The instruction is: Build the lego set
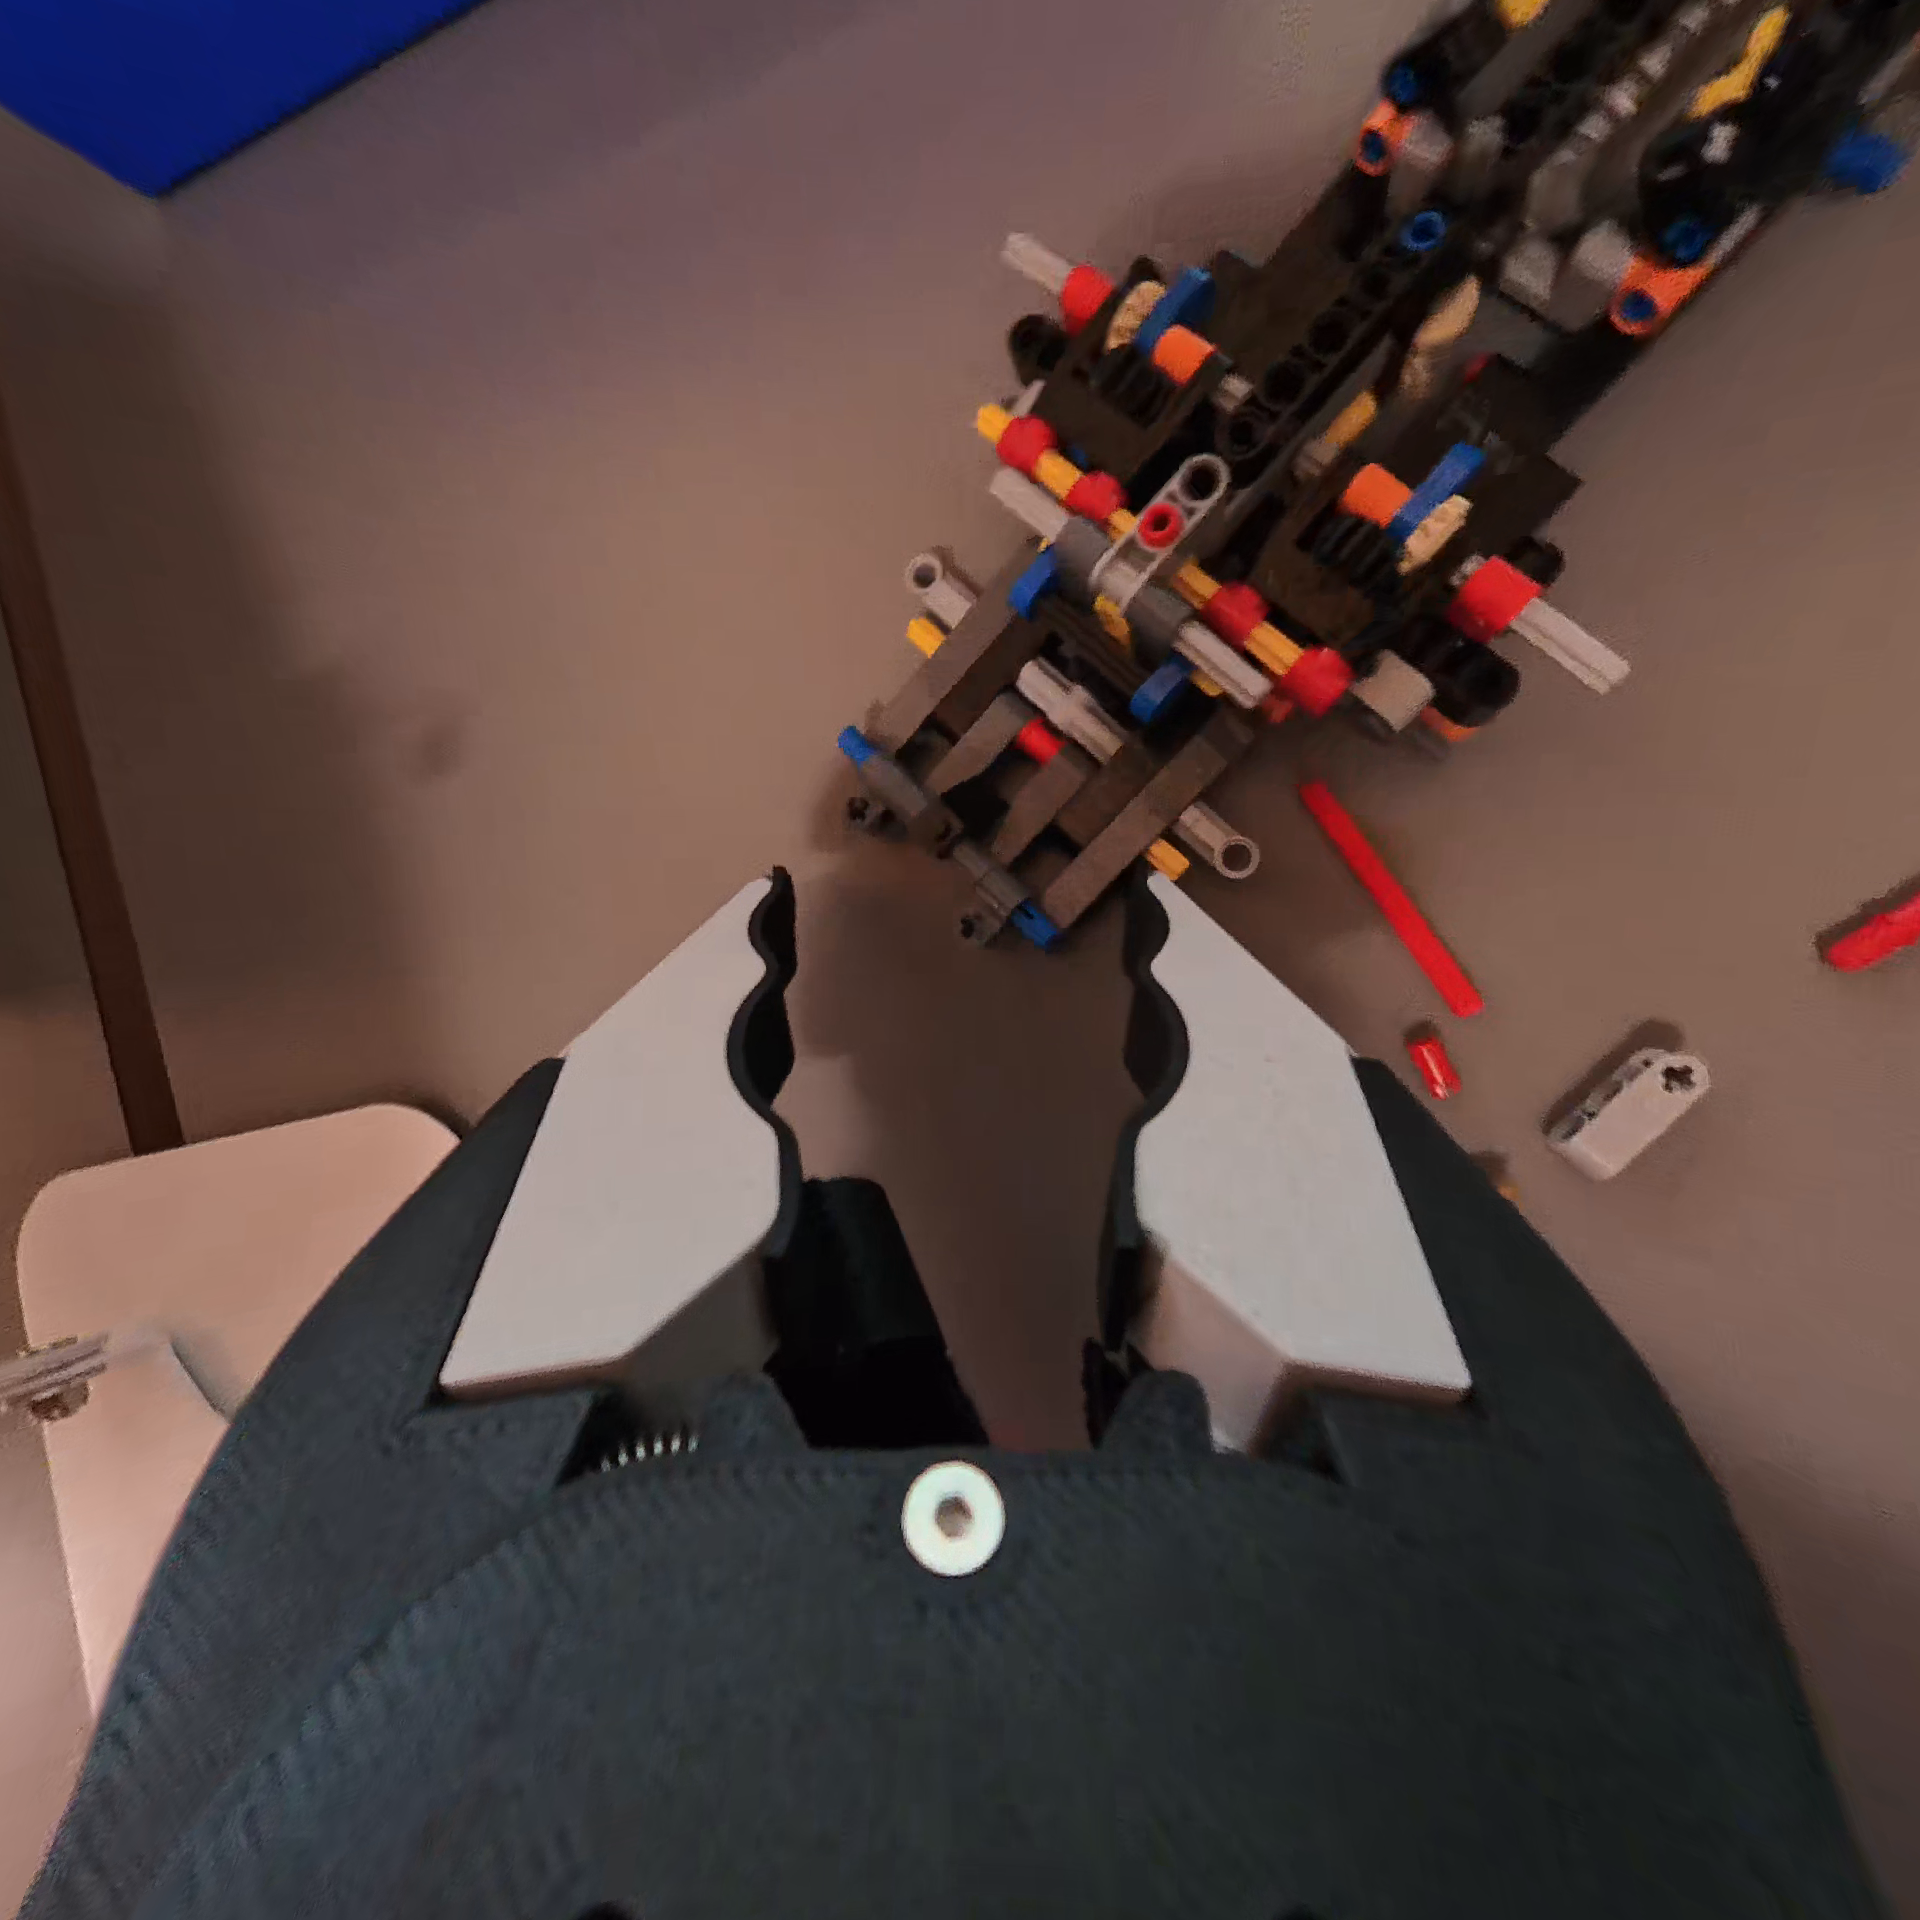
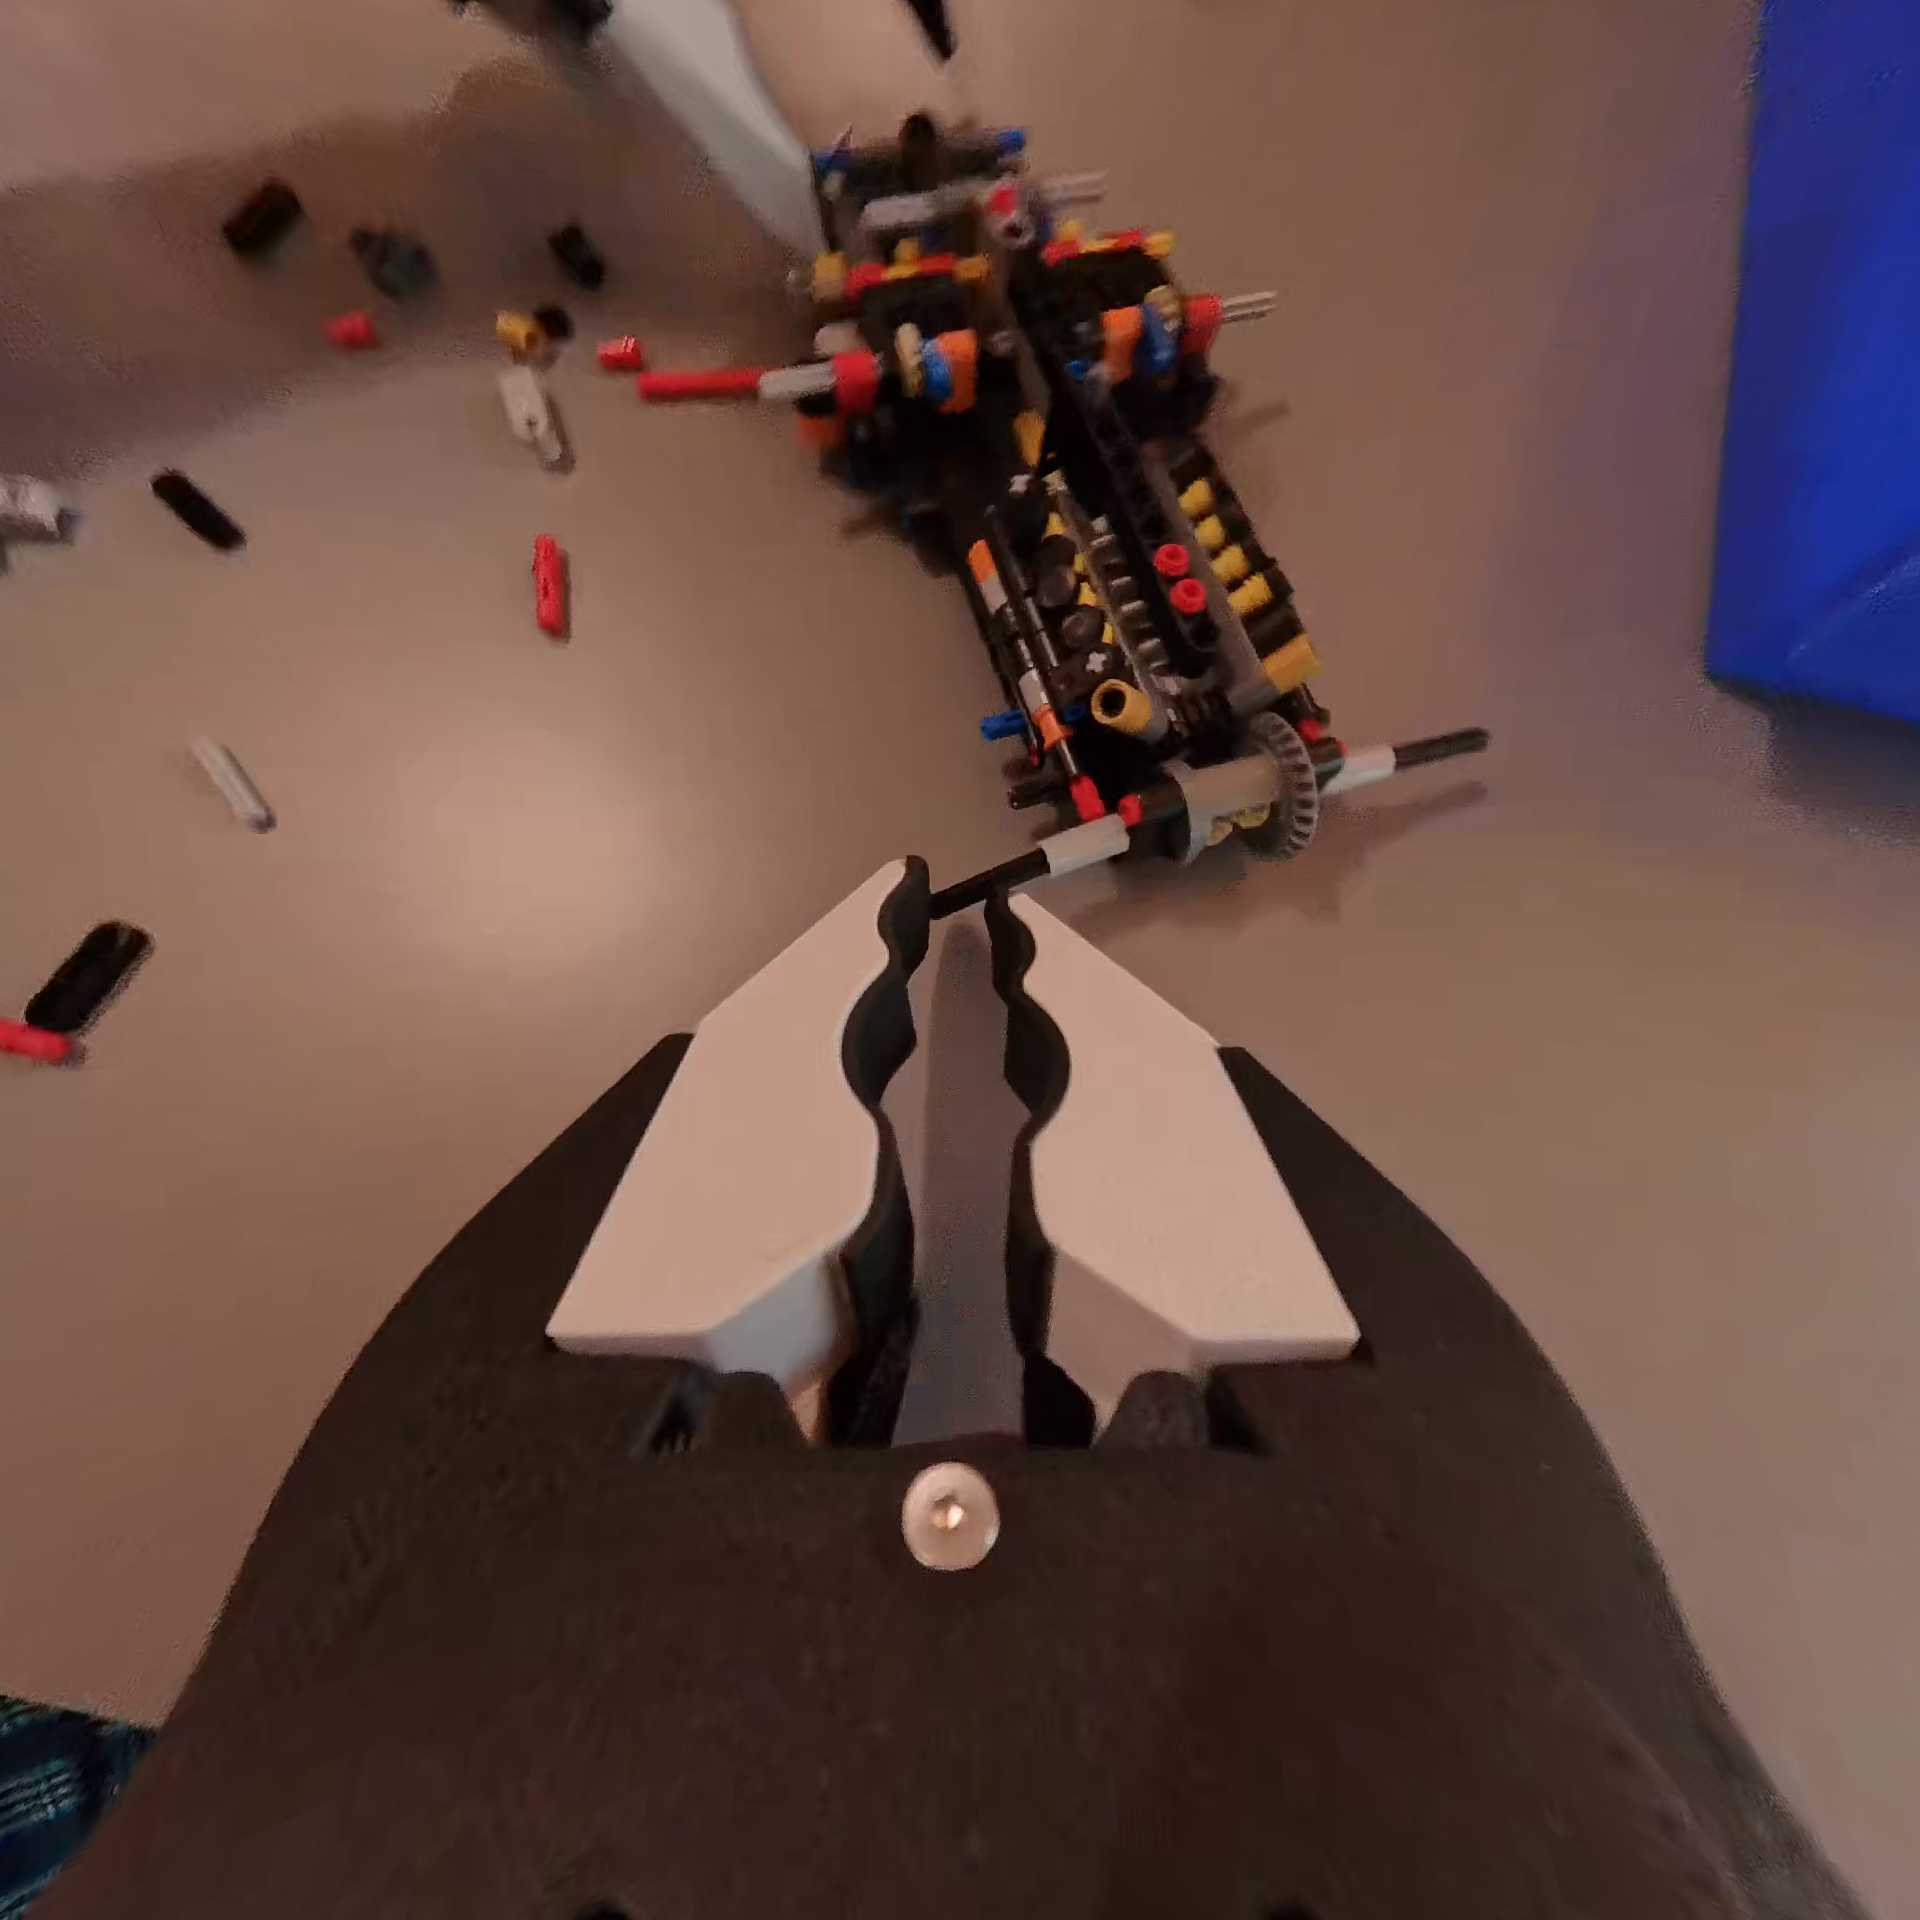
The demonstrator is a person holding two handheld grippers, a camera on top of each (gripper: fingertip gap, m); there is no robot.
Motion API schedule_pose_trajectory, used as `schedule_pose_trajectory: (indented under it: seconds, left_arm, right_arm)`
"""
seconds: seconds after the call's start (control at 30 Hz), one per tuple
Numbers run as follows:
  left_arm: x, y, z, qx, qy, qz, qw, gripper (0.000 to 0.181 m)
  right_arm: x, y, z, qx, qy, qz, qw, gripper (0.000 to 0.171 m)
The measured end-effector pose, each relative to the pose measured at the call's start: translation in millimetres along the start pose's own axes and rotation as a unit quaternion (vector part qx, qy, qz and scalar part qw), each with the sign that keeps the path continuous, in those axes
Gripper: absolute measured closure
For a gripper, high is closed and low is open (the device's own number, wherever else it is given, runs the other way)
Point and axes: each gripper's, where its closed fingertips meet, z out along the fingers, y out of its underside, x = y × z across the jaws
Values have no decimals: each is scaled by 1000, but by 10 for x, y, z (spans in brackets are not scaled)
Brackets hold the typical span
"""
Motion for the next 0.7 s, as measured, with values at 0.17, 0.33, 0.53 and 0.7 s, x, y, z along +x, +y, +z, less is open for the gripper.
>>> schedule_pose_trajectory:
  seconds: [0.17,0.33,0.53,0.7]
  left_arm:
    - [-41,-92,65,5,-3,11,1000,120]
    - [-131,-40,60,12,-19,-20,1000,120]
    - [-43,153,-176,-3,-51,-70,996,118]
    - [313,-93,-346,49,-11,-105,993,116]
  right_arm:
    - [-272,58,-37,-7,27,-39,999,171]
    - [-373,34,-120,-6,19,-75,997,151]
    - [326,-222,-364,31,-29,-122,992,136]
    - [590,-44,-58,-9,-134,-231,964,134]
